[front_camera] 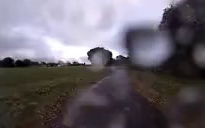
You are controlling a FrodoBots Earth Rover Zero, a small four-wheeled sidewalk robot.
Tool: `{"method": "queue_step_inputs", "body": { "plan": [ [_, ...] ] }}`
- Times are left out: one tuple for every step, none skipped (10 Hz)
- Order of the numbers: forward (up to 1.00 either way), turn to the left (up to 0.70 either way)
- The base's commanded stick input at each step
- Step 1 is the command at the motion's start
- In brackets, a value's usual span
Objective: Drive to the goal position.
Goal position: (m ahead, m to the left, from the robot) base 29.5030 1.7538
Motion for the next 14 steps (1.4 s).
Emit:
{"method": "queue_step_inputs", "body": {
  "plan": [
    [0.7,-0.14],
    [0.7,-0.14],
    [0.7,-0.14],
    [0.7,-0.14],
    [0.7,-0.14],
    [0.7,-0.14],
    [0.7,-0.14],
    [0.7,-0.14],
    [0.7,-0.14],
    [0.7,-0.14],
    [0.7,-0.14],
    [0.7,-0.14],
    [0.7,0.0],
    [0.7,0.0]
  ]
}}
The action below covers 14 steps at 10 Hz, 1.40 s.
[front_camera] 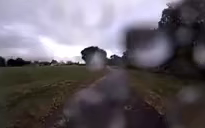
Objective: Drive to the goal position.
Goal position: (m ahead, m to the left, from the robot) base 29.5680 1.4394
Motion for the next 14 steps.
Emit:
{"method": "queue_step_inputs", "body": {
  "plan": [
    [0.7,0.0],
    [0.7,0.0],
    [0.7,0.0],
    [0.7,0.0],
    [0.7,0.0],
    [0.7,0.0],
    [0.7,0.0],
    [0.7,0.0],
    [0.7,0.0],
    [0.7,0.0],
    [0.7,0.0],
    [0.7,0.0],
    [0.7,0.0],
    [0.7,0.0]
  ]
}}
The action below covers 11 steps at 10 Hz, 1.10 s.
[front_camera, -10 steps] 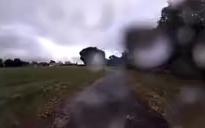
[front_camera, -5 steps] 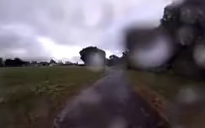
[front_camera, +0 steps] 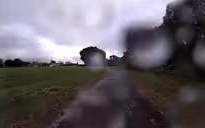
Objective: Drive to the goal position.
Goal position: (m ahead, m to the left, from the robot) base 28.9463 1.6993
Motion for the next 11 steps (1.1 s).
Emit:
{"method": "queue_step_inputs", "body": {
  "plan": [
    [0.7,0.0],
    [0.7,0.0],
    [0.7,-0.14],
    [0.7,-0.14],
    [0.7,-0.14],
    [0.7,-0.14],
    [0.7,-0.14],
    [0.7,-0.14],
    [0.7,-0.14],
    [0.7,-0.14],
    [0.7,-0.14]
  ]
}}
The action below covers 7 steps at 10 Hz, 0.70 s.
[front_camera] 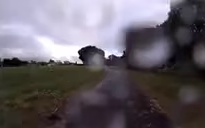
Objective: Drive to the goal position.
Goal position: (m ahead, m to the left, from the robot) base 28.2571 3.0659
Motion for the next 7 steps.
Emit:
{"method": "queue_step_inputs", "body": {
  "plan": [
    [0.7,-0.14],
    [0.7,-0.14],
    [0.7,-0.14],
    [0.7,-0.14],
    [0.7,-0.14],
    [0.7,-0.14],
    [0.7,-0.14]
  ]
}}
